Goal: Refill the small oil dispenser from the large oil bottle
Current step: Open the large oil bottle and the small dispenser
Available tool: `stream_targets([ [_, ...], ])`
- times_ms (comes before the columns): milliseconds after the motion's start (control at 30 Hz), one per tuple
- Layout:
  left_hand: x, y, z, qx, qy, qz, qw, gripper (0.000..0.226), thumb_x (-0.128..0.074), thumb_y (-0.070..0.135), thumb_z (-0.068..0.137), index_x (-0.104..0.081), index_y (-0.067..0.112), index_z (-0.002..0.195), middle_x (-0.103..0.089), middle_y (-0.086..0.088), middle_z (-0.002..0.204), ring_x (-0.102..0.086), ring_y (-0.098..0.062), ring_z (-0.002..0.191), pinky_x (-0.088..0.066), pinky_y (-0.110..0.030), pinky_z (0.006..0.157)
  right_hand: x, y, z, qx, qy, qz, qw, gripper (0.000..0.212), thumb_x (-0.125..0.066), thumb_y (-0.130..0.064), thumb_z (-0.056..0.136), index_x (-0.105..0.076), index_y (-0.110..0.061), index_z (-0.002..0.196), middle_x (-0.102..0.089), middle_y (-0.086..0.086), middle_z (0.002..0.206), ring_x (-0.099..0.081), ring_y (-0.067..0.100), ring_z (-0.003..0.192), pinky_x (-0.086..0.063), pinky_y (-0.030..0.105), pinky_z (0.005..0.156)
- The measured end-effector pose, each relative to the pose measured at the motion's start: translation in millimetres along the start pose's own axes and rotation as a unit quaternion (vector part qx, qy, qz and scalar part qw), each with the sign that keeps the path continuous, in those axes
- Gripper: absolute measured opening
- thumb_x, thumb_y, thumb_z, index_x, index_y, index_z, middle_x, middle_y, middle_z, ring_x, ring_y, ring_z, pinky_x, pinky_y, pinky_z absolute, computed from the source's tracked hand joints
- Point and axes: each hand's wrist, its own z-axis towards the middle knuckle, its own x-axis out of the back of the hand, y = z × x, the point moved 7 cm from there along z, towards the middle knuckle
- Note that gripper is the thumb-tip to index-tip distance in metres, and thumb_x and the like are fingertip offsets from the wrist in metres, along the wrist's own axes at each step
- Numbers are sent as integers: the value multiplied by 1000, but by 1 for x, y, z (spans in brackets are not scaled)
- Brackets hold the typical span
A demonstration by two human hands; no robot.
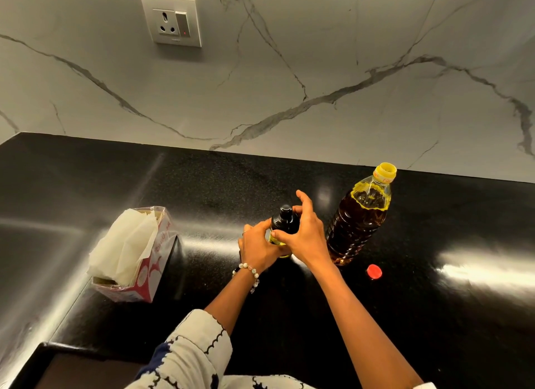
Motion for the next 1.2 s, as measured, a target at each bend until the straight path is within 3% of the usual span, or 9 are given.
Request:
stream_targets([
  [133,1,1,-1,2,-3,5,1000,53,-85,32,61,-65,37,111,-53,20,86,-41,-15,97,-38,-37,85,-4,2,2,-19,-58,32,998,110,-78,-4,69,-10,-29,152,-50,1,137,-50,20,124,-42,36,106],
  [267,-1,-1,1,-4,-9,14,1000,52,-85,37,61,-65,37,109,-55,18,85,-45,-19,97,-41,-37,82,-7,2,3,-17,-90,-21,996,112,-81,-22,70,-5,-35,152,-31,3,152,-29,22,140,-27,48,114],
  [433,-2,-3,2,1,-7,16,1000,48,-84,36,61,-64,39,104,-62,16,88,-46,-19,97,-43,-38,82,0,-4,3,-11,-11,-109,994,80,-81,-41,70,-42,-20,138,-42,4,130,-36,22,125,-37,38,103],
  [600,-2,-4,2,1,-6,8,1000,55,-85,37,60,-64,39,110,-66,13,101,-44,-16,97,-36,-33,79,1,-5,6,-1,7,-106,994,64,-81,-29,69,-54,-14,125,-50,5,119,-45,21,117,-38,27,94],
  [833,-4,-6,2,12,-1,20,1000,66,-87,43,58,-61,36,119,-55,14,93,-46,-19,105,-41,-38,87,16,3,-2,-69,43,125,989,68,-84,-24,69,-52,-19,129,-61,0,116,-59,13,108,-50,29,92],
  [967,-8,-9,-2,16,-1,-17,1000,68,-86,39,60,-60,35,122,-51,14,96,-46,-21,109,-43,-43,94,27,9,-21,-132,62,319,936,62,-81,-11,73,-51,-18,127,-63,2,106,-63,8,95,-53,18,75],
  [1067,-12,-13,-4,5,0,-34,999,67,-85,38,61,-58,35,123,-58,11,106,-45,-20,110,-42,-41,94,26,18,-41,-180,23,440,880,58,-76,-7,77,-49,-13,128,-67,9,107,-69,15,93,-53,26,75],
  [1133,-13,-14,-5,-2,4,-37,999,65,-84,36,62,-58,33,122,-57,14,105,-44,-21,112,-42,-39,92,23,29,-55,-217,-5,473,854,52,-74,-10,79,-51,-15,126,-67,11,114,-70,20,96,-53,31,75],
  [1200,-13,-14,-5,-8,7,-41,999,68,-85,39,62,-57,33,124,-53,16,104,-43,-21,114,-43,-41,93,22,43,-69,-242,-7,450,859,47,-74,-14,79,-54,-17,121,-67,12,114,-68,21,99,-53,31,73],
])
